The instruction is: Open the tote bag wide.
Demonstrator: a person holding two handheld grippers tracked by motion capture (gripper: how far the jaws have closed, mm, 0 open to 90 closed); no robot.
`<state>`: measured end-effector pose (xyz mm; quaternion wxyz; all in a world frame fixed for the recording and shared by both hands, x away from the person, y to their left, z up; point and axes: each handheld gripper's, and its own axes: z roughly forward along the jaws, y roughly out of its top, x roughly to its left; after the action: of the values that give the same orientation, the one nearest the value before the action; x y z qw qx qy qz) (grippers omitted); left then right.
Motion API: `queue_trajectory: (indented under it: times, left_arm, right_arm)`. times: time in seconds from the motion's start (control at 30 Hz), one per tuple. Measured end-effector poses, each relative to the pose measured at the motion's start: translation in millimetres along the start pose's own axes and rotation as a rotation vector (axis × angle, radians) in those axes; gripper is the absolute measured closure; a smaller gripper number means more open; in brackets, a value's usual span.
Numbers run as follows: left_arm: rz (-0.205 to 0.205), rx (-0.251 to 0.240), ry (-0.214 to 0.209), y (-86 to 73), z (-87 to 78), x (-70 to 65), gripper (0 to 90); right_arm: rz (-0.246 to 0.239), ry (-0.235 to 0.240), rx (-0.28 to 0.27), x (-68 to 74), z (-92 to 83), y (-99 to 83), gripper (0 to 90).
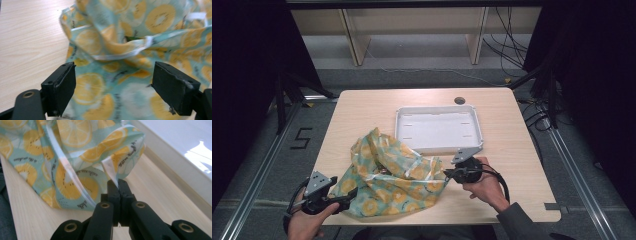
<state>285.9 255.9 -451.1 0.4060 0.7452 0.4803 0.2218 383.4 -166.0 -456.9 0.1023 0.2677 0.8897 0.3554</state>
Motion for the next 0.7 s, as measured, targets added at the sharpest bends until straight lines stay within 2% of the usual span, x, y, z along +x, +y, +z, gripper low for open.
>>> queue_trajectory:
  times: [0.03,0.07,0.1,0.13,0.2,0.23,0.3,0.33,0.37,0.4,0.43,0.47,0.5,0.53,0.57,0.6,0.63,0.67,0.7]
  left_arm:
    - [0.0,0.0,0.0,0.0,0.0,0.0,18.3]
    - [-0.008,0.0,-0.004,0.1,0.5,-0.5,18.3]
    - [0.001,0.003,-0.005,-0.1,1.2,-1.3,18.3]
    - [-0.006,0.009,-0.009,-0.5,1.6,-1.9,18.3]
    - [-0.003,0.011,-0.007,-0.5,1.6,-2.1,18.2]
    - [0.001,0.011,-0.009,-0.2,2.2,-2.5,18.2]
    - [-0.001,0.016,-0.016,-0.7,3.0,-2.4,18.2]
    - [0.012,0.028,-0.015,-0.9,2.6,-2.5,18.1]
    - [0.008,0.028,-0.02,-1.1,3.0,-2.9,18.1]
    - [0.003,0.03,-0.025,-1.3,4.3,-3.6,18.1]
    - [0.013,0.036,-0.028,-1.2,4.2,-3.7,18.2]
    - [0.001,0.038,-0.039,-1.7,4.7,-4.9,18.2]
    - [0.001,0.038,-0.039,-1.7,4.7,-4.9,18.6]
    - [0.019,0.046,-0.044,-1.4,4.3,-5.1,19.7]
    - [0.045,0.07,-0.057,-0.6,3.7,-5.4,20.2]
    - [0.014,0.05,-0.066,-0.8,6.1,-9.4,20.2]
    - [0.02,0.055,-0.077,-0.9,6.7,-10.9,20.6]
    - [0.055,0.082,-0.085,-0.1,5.5,-10.8,20.9]
    - [0.034,0.074,-0.096,-0.1,7.3,-14.5,21.0]
  right_arm:
    - [0.0,0.0,0.0,0.0,0.0,0.0,90.0]
    - [-0.004,-0.02,-0.011,-3.4,-3.7,-2.9,90.0]
    - [-0.002,-0.047,-0.016,-10.9,-13.7,-8.4,90.0]
    - [0.013,-0.052,-0.004,-12.9,-17.9,-9.8,90.0]
    - [0.031,-0.061,-0.02,-15.1,-20.6,-12.8,90.0]
    - [0.052,-0.077,-0.024,-22.0,-29.6,-17.8,90.0]
    - [0.056,-0.091,-0.029,-24.2,-32.6,-19.8,90.0]
    - [0.069,-0.112,-0.042,-31.3,-42.8,-26.3,90.0]
    - [0.069,-0.112,-0.042,-31.3,-42.8,-26.3,90.0]
    - [0.09,-0.134,-0.044,-36.4,-51.5,-33.2,90.0]
    - [0.082,-0.134,-0.027,-39.6,-56.1,-35.6,90.0]
    - [0.103,-0.148,-0.033,-40.9,-60.6,-39.6,90.0]
    - [0.103,-0.148,-0.033,-40.9,-60.6,-39.6,90.0]
    - [0.102,-0.151,-0.032,-44.3,-64.5,-43.5,90.0]
    - [0.151,-0.185,-0.021,-46.0,-73.3,-52.5,90.0]
    - [0.151,-0.188,-0.014,-47.2,-76.7,-55.0,90.0]
    - [0.152,-0.204,-0.024,-49.2,-79.8,-58.4,90.0]
    - [0.165,-0.205,-0.016,-50.1,-84.0,-61.1,90.0]
    - [0.181,-0.221,-0.024,-49.9,-85.9,-64.2,90.0]
